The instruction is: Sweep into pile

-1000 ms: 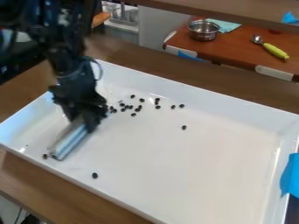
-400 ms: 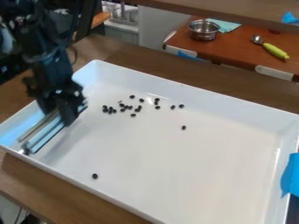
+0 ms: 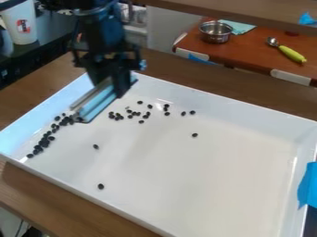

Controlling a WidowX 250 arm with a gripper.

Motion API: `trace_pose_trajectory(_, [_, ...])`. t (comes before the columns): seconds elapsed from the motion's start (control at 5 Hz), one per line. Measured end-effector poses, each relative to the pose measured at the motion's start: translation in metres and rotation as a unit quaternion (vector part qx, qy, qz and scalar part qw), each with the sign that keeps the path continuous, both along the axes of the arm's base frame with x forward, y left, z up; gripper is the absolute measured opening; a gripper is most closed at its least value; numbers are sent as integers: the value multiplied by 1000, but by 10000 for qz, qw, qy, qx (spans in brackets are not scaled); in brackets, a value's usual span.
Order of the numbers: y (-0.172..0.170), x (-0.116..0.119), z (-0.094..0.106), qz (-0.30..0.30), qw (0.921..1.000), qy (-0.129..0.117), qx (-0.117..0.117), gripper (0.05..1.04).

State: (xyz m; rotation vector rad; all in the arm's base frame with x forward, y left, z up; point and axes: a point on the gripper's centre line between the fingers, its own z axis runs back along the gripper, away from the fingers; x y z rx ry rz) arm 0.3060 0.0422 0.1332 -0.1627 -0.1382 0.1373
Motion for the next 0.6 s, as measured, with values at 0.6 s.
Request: trace_pose_trajectory(0.6, [-100,30,-36,-320,9988,-30,361,379])
